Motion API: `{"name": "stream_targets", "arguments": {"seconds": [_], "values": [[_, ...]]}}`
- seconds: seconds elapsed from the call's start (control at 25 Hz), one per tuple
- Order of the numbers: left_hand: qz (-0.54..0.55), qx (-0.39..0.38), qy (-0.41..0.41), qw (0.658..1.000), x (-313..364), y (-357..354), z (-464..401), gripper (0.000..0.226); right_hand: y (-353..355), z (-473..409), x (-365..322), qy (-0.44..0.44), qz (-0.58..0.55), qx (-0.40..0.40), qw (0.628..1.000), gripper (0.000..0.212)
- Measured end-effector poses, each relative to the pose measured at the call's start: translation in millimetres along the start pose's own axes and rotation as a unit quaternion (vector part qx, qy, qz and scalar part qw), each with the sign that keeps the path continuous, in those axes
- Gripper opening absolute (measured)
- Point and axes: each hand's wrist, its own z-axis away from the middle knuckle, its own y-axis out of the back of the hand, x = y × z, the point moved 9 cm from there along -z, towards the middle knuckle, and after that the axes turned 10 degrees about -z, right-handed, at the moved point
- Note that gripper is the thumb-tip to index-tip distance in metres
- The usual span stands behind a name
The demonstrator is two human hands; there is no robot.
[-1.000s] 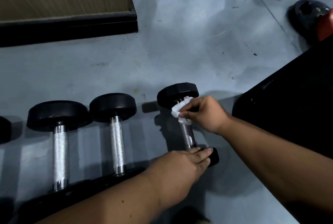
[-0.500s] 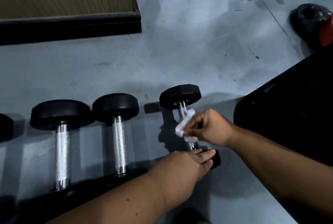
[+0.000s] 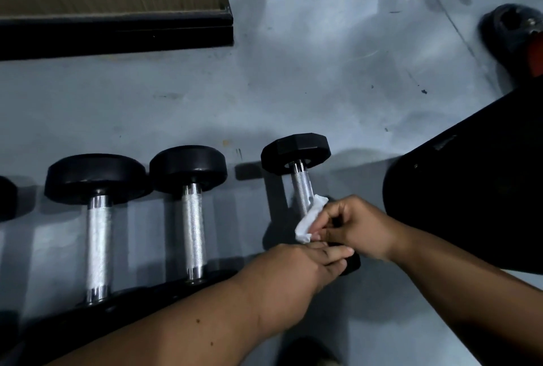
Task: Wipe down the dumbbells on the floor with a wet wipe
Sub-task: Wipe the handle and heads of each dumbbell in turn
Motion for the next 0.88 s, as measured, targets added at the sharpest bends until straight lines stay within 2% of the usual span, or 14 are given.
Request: {"name": "stream_targets", "arguments": {"seconds": [0.12,0.24,0.36,0.52,0.6,0.68,0.88], "values": [[0.0,-0.018,0.01,1.0,0.3,-1.8,-0.8,0.063,6.2,-22.6,-26.0,0.054,0.114,0.033,0.992,0.012],[-0.015,-0.026,-0.007,1.0,2.0,-6.4,4.7,0.067,17.5,-34.9,-46.5,0.093,0.116,0.109,0.983,0.014],[-0.091,0.052,-0.06,0.993,6.4,2.6,19.7,0.066,16.1,-21.7,-32.7,0.118,0.104,0.13,0.979,0.029],[-0.095,0.081,-0.059,0.99,0.6,-0.3,29.8,0.059,12.2,1.3,-19.3,0.121,0.146,0.111,0.976,0.023],[-0.091,0.089,-0.052,0.991,0.2,-2.0,27.1,0.06,15.0,-1.2,-41.2,0.187,0.232,0.132,0.945,0.023],[-0.082,0.08,-0.047,0.992,0.3,-2.6,23.8,0.062,17.0,-13.2,-61.0,0.238,0.266,0.141,0.923,0.024],[-0.081,0.069,-0.043,0.993,0.0,-4.6,22.7,0.059,11.8,-13.3,-55.4,0.214,0.267,0.156,0.927,0.015]]}}
